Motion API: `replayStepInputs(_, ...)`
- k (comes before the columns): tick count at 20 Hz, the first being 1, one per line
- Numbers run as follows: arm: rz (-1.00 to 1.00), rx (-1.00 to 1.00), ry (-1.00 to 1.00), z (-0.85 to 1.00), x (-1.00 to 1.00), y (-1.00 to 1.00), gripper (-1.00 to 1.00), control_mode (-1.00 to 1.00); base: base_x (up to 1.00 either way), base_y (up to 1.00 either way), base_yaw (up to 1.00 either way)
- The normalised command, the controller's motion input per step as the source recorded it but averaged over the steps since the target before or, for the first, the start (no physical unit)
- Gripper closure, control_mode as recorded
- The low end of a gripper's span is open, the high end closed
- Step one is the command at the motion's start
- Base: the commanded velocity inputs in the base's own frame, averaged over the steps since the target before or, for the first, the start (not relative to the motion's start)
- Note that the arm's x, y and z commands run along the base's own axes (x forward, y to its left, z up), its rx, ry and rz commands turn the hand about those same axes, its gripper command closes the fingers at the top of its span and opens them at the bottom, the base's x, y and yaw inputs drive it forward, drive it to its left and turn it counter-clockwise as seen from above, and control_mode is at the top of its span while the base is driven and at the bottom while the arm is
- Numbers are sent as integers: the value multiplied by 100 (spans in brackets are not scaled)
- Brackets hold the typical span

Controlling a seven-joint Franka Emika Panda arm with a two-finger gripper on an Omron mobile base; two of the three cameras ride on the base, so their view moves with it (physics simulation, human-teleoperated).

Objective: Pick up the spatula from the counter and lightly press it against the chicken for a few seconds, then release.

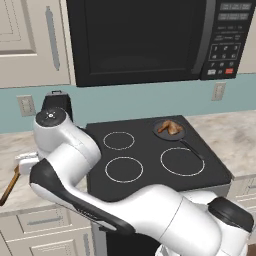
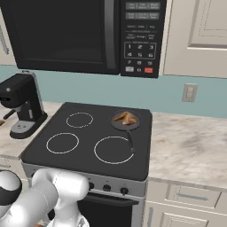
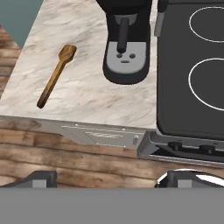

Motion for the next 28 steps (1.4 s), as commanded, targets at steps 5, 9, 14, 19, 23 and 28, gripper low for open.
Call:
replayStepInputs(5, 0, 4, -3, -28, 0, 9, -100, -100, 0, 0, 0)
replayStepInputs(9, 2, 0, -8, -36, 0, 5, -100, -100, 0, 0, 0)
replayStepInputs(14, 1, 0, -12, -22, 0, 7, -100, -100, 0, 0, 0)
replayStepInputs(19, 1, 0, -5, 0, 1, 5, -100, -100, 0, 0, 0)
replayStepInputs(23, 2, 2, 0, 0, 4, 6, -100, -100, 0, 0, 0)
replayStepInputs(28, 0, 2, 0, 0, 6, 17, -100, -100, 0, 0, 0)
